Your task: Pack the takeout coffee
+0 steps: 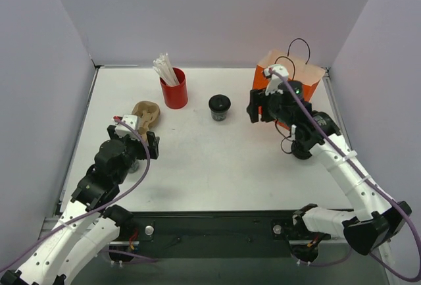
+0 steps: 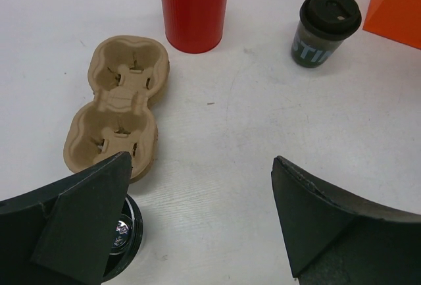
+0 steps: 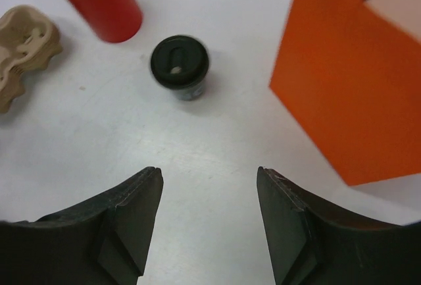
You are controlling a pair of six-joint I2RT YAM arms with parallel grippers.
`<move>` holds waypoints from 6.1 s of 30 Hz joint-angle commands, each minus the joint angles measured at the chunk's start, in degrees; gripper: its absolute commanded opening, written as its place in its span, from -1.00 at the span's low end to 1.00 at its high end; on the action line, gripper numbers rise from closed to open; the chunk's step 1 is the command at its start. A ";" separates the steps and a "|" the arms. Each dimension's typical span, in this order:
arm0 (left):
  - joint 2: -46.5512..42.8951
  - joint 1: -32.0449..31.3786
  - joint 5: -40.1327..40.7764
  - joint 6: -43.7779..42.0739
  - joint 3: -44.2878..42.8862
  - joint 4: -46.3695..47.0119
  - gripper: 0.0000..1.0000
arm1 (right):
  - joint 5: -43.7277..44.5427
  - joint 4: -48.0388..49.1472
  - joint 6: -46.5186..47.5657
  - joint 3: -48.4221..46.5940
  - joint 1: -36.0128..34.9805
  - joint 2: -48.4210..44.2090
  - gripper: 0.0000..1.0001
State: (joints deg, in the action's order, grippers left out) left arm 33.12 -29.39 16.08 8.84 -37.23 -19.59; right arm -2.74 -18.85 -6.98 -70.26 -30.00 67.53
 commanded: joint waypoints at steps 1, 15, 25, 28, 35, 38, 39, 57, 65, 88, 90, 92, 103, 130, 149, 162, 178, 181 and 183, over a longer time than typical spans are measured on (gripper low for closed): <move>-1.31 -0.67 0.27 -2.07 0.23 2.72 0.93 | 3.18 -3.38 6.45 -7.69 8.72 1.29 0.20; -0.78 -1.73 -3.15 -4.71 0.32 2.63 0.92 | -10.87 -3.03 15.76 -22.99 25.77 13.50 0.21; -0.96 -1.73 -4.39 -5.32 0.32 2.98 0.89 | -23.71 -2.68 25.35 -28.88 29.82 22.73 0.10; -1.13 -1.73 -4.56 -5.33 0.49 3.16 0.89 | -26.77 -3.12 25.97 -30.90 29.82 25.46 0.07; -0.78 -1.64 -4.83 -5.59 0.50 3.33 0.89 | -30.13 -4.70 29.30 -30.73 31.40 28.53 0.05; -0.78 -1.64 -5.09 -5.68 0.49 3.51 0.89 | -29.86 -4.97 30.89 -30.02 31.49 29.67 0.02; -0.78 -1.64 -5.09 -5.68 0.50 3.51 0.89 | -30.04 -4.97 31.24 -30.02 31.49 29.94 0.01; -1.83 -1.64 -3.77 -6.20 0.93 3.95 0.87 | -31.36 -4.18 42.84 -35.47 30.35 26.61 -1.00; -3.86 -1.46 -1.75 -6.47 1.29 4.21 0.86 | -30.48 -6.19 46.18 -30.91 25.35 16.68 -1.00; -8.16 -0.85 12.65 -4.27 0.23 0.62 0.86 | -28.11 -9.80 61.82 -12.80 -8.05 3.49 -1.00; -8.25 -0.85 13.80 -4.01 0.06 0.35 0.87 | -26.70 -9.63 62.79 -11.92 -9.98 4.01 -1.00; -8.60 -0.85 14.33 -4.01 0.23 0.43 0.87 | -24.87 -8.40 63.76 -9.04 -11.21 3.75 -1.00; -7.46 -0.23 12.40 -4.10 0.23 0.70 0.87 | -17.29 3.47 61.39 10.66 -18.78 -2.66 -0.99; -6.23 0.47 10.47 -4.36 0.23 0.87 0.87 | -36.63 5.06 61.21 10.58 -8.06 -6.09 -0.52; -2.90 0.82 -1.13 3.45 -1.87 5.54 0.95 | -23.46 8.39 50.33 6.80 -10.52 -12.85 0.60; 26.62 5.47 -1.92 -1.54 -25.68 -9.14 0.76 | -3.25 2.61 9.39 9.44 -12.89 -25.51 0.52; 55.37 23.59 -17.74 -13.23 -39.24 -11.88 0.45 | -1.73 -3.03 -3.21 21.21 -13.77 -36.06 0.47; 58.00 23.59 -14.96 -14.47 -39.58 -12.92 0.46 | -1.22 -3.47 -1.64 22.01 -13.77 -37.29 0.47; 58.89 23.59 -13.27 -14.90 -39.50 -12.92 0.46 | -0.25 -4.00 -0.84 22.09 -13.68 -37.56 0.48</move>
State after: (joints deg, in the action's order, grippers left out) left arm 90.54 -5.91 -0.21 -2.68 -73.87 -32.05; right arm -5.23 -22.72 -8.54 -48.49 -43.24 30.87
